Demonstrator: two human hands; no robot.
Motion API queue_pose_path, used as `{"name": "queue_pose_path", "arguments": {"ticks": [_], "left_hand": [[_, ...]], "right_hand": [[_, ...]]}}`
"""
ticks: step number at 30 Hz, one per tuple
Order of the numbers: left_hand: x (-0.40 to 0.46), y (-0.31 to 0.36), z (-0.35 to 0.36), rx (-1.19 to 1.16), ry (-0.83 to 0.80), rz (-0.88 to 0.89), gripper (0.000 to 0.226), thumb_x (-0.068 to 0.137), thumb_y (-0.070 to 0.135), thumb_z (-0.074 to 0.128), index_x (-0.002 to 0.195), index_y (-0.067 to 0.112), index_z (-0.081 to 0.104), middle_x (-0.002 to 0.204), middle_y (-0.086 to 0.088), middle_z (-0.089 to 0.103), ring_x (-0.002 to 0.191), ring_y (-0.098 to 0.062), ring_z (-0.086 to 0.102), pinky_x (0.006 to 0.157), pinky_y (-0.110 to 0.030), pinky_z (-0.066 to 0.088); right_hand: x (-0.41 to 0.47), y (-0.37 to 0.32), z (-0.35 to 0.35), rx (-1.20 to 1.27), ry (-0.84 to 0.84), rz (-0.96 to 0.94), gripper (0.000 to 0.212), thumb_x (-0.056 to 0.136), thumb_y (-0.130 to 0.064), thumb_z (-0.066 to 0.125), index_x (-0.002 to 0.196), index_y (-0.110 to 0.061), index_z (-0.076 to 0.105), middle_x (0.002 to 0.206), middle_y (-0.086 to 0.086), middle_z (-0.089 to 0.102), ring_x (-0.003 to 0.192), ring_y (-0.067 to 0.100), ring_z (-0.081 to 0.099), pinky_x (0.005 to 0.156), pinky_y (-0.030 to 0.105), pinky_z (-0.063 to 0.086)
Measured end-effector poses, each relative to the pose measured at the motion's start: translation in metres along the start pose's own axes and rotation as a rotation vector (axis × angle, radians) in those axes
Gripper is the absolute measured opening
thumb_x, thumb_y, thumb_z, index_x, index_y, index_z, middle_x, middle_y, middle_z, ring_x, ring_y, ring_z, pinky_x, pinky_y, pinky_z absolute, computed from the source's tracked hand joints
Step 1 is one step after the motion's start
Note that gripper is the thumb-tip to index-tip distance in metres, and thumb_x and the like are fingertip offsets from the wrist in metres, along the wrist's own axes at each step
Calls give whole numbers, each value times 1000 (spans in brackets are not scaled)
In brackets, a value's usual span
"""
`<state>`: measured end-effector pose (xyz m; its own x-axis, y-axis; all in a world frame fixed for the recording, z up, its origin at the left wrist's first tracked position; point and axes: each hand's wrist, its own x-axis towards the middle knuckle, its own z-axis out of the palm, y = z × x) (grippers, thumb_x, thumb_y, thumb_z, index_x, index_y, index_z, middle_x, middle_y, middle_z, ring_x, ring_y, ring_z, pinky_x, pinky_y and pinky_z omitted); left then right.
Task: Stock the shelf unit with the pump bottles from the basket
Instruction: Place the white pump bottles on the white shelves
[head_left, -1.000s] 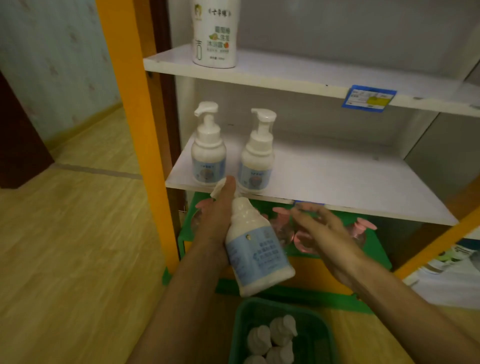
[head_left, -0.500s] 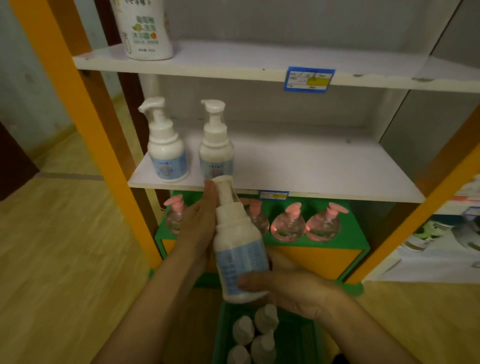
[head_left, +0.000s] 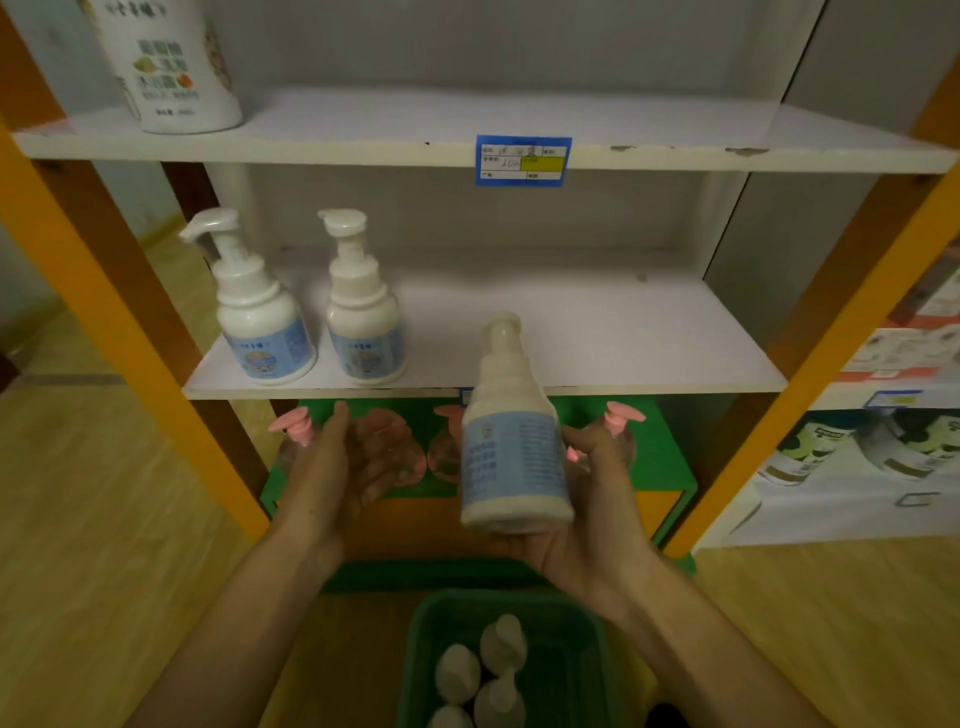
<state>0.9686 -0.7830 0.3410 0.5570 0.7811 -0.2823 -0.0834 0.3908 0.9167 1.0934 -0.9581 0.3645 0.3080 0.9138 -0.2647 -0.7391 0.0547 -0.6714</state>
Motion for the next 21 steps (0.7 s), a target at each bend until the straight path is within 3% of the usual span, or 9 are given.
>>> {"name": "queue_pose_path", "arguments": {"ticks": [1, 3, 5, 7, 10, 13, 16, 19, 21], "left_hand": [[0, -2, 0, 7, 5, -3, 50, 97, 49, 34, 111, 12, 64, 102, -6, 75, 88, -17, 73, 67, -29, 55], [2, -5, 0, 11, 17, -9, 47, 98, 47, 34, 105, 14, 66, 95, -4, 76, 81, -15, 73, 58, -25, 56], [3, -7, 0, 4, 24, -18, 45, 98, 46, 35, 100, 14, 67, 91, -4, 77, 78, -15, 73, 51, -22, 55], [4, -8, 1, 1, 35, -27, 44, 98, 45, 37, 98, 14, 68, 90, -5, 77, 77, -17, 74, 50, -23, 55], [1, -8, 4, 17, 59, -19, 40, 98, 42, 39, 98, 13, 66, 93, -9, 76, 85, -24, 73, 70, -36, 58], [0, -9, 8, 9, 66, -5, 35, 97, 39, 42, 89, 16, 67, 96, -13, 75, 92, -32, 70, 91, -51, 51], [1, -8, 12, -11, 83, -11, 41, 96, 38, 45, 71, 22, 73, 89, -10, 76, 85, -26, 71, 87, -47, 52], [2, -7, 15, -17, 84, -41, 37, 96, 39, 45, 84, 16, 71, 86, -6, 77, 88, -23, 70, 81, -41, 52], [2, -8, 16, -17, 66, -58, 36, 95, 40, 45, 92, 13, 69, 85, -4, 77, 90, -22, 69, 79, -37, 51]], "right_hand": [[0, 0, -3, 51, -5, -7, 55, 91, -53, 39, 119, -12, 63, 102, 18, 69, 88, 29, 67, 71, 41, 56], [-1, -1, -6, 101, -52, -33, 49, 91, -49, 46, 116, -11, 66, 103, 19, 69, 91, 31, 68, 71, 43, 57], [-1, -3, -4, 117, -108, -59, 45, 78, -40, 70, 112, -11, 69, 106, 21, 69, 95, 34, 68, 74, 47, 58], [1, -3, -3, 131, -102, -74, 65, 55, -31, 89, 113, -11, 66, 105, 21, 69, 94, 34, 68, 74, 46, 59], [3, -2, -1, 87, -40, -63, 89, 35, -29, 97, 114, -12, 60, 97, 17, 72, 87, 31, 71, 65, 40, 61], [4, -1, 1, 3, -8, -59, 77, 28, -32, 97, 99, -16, 73, 94, 14, 74, 84, 28, 72, 60, 36, 60], [7, 0, 1, 20, -48, -46, 58, 41, -37, 93, 93, -17, 78, 96, 14, 73, 86, 28, 72, 63, 38, 60], [9, 1, 1, 54, -85, -47, 56, 77, -52, 60, 120, -17, 65, 107, 13, 68, 95, 27, 67, 73, 39, 56], [10, 2, 2, 39, -84, -37, 54, 85, -51, 47, 127, -19, 60, 112, 13, 65, 99, 27, 65, 76, 39, 54]]}}
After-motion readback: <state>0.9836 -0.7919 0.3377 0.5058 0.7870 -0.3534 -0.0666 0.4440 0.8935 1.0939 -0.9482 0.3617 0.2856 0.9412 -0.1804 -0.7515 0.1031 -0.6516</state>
